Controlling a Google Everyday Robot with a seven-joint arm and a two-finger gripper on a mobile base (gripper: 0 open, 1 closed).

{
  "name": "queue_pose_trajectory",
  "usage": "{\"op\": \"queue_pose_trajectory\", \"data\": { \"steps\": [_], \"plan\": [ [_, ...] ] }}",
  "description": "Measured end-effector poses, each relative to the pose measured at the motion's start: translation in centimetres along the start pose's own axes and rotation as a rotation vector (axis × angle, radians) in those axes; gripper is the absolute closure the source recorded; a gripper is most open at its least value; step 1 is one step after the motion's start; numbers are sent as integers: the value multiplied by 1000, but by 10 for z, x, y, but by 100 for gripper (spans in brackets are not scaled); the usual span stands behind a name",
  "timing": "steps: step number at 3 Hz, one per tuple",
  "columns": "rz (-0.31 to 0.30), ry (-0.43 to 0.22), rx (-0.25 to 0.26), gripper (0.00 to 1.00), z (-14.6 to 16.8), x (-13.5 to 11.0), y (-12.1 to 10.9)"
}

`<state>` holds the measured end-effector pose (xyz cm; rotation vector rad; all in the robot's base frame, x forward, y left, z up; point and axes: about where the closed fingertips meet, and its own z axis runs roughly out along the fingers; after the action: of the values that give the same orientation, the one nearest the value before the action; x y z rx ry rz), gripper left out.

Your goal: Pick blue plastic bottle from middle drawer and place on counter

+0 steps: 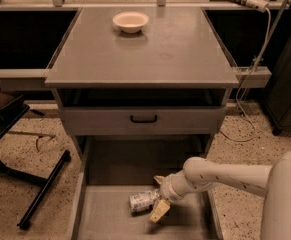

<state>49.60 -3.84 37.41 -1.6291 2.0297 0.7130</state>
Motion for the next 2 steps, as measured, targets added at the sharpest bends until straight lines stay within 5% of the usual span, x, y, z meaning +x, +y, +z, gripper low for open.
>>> {"op": "queue_pose_trajectory", "data": {
  "steps": [2],
  "plan": [
    [0, 0, -1, 40, 1, 0, 0]
  ]
}}
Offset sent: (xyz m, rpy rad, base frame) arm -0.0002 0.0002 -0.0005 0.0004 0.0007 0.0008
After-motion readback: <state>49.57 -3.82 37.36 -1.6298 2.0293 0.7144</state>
